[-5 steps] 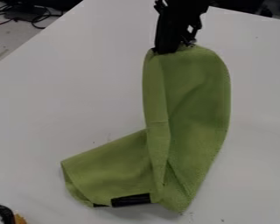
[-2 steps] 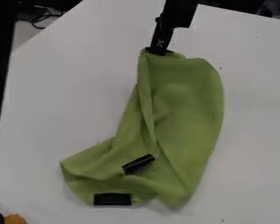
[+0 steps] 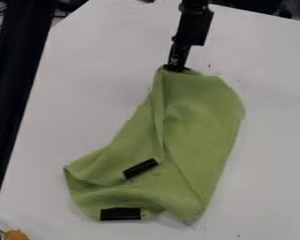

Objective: Unfold cloth from middle to top left edge

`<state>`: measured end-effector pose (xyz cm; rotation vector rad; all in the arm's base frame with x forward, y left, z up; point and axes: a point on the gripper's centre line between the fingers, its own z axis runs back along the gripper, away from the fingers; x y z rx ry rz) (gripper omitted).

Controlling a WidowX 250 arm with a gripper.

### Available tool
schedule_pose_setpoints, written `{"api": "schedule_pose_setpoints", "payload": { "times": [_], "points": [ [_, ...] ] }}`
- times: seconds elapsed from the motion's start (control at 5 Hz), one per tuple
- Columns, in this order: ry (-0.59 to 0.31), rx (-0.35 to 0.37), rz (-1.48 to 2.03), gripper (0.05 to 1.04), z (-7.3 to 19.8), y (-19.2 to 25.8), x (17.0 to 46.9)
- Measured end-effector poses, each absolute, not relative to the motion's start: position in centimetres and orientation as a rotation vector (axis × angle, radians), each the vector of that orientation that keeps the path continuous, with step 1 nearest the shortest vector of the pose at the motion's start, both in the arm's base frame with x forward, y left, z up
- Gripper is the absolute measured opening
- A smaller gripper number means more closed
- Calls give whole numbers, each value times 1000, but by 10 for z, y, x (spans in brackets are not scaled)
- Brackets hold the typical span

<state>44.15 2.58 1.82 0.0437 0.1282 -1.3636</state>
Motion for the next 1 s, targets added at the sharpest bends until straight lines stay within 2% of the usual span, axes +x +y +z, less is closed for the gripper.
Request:
{"api": "schedule_pose_setpoints", "payload": {
  "times": [0.2,0.4,0.6,0.8,1.0],
  "points": [
    [14,78,-1263,55,13,35,431],
    [-70,117,-1217,77,20,39,421],
    [-118,148,-1204,209,35,38,420],
    [-202,194,-1184,482,54,36,419],
    [-213,228,-1134,760,68,39,420]
  ]
}}
